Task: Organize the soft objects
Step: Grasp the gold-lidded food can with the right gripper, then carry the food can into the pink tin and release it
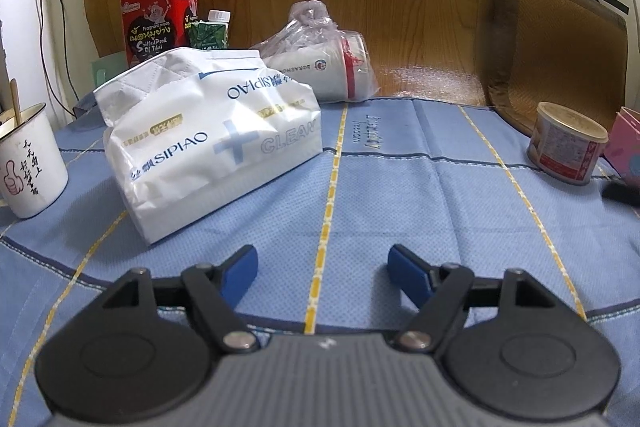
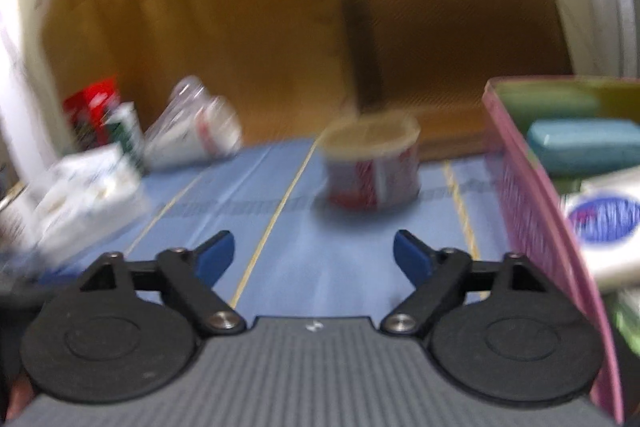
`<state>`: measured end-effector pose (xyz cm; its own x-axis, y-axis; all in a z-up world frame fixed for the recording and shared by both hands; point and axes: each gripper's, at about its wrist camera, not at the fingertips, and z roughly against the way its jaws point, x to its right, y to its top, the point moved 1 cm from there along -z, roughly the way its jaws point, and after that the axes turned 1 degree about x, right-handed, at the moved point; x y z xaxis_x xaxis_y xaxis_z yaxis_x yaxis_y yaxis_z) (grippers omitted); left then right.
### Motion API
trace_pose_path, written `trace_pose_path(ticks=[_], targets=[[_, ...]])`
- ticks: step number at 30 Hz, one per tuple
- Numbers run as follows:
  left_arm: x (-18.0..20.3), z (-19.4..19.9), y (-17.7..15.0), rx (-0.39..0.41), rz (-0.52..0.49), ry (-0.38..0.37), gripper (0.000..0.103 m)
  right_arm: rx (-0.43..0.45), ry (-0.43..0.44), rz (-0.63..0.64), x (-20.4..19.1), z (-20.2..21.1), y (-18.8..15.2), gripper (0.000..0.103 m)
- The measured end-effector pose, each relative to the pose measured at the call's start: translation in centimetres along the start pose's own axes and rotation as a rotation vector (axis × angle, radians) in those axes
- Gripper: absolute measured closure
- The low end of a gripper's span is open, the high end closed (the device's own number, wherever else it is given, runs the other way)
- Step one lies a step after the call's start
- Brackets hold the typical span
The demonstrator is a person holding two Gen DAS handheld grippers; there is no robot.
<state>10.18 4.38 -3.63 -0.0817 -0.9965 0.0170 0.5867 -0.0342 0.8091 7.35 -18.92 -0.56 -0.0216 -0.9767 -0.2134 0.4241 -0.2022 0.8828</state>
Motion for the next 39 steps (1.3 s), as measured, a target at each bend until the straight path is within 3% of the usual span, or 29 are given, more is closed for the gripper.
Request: trace_pose_path(ticks=[10,13,14,15,21,31,34,35,39], targets=[[0.0,-0.2,0.1,-0.004,0.000,-0.012,0.023,0.008,-0.191,0.102,-0.1,-8.1,3.6,0.003],[0.0,-0.3,0.1,-0.005,-0.003,-0.016,0.022,-0.010,-0.236,0.109,0.5,-9.7,3.9,0.004],[0.0,-0.3,0.1,-0.005,-0.003,-0.016,0.022,-0.027,-0.238,0.107,0.5,-10.0,4.0,0.010],[0.0,-0.3,0.1,-0.005,-0.002,-0.016,0.022,-0.042,-0.221,0.100,0.8,-10.2,4.1,0.017],[-0.1,-0.4,0.1,-0.005,0.002,-0.023,0.022,-0.058,-0.108,0.133,-1.1,-6.8,2.3,0.017],[0.0,-0.3,0.1,-0.006,-0.003,-0.023,0.020,-0.142,0.305,0.334,-4.9,5.9,-4.1,0.017],[-0.1,-0.3,0.1,-0.008,-0.002,-0.043,0.016,-0.140,0.329,0.346,-4.9,8.1,-5.3,0.015],[-0.2,-0.3,0.2,-0.009,0.001,-0.058,0.015,-0.133,0.320,0.346,-4.7,8.7,-5.7,0.010],[-0.7,0.6,0.0,-0.003,0.034,-0.150,0.015,-0.128,0.298,0.322,-3.8,9.0,-6.4,0.008]])
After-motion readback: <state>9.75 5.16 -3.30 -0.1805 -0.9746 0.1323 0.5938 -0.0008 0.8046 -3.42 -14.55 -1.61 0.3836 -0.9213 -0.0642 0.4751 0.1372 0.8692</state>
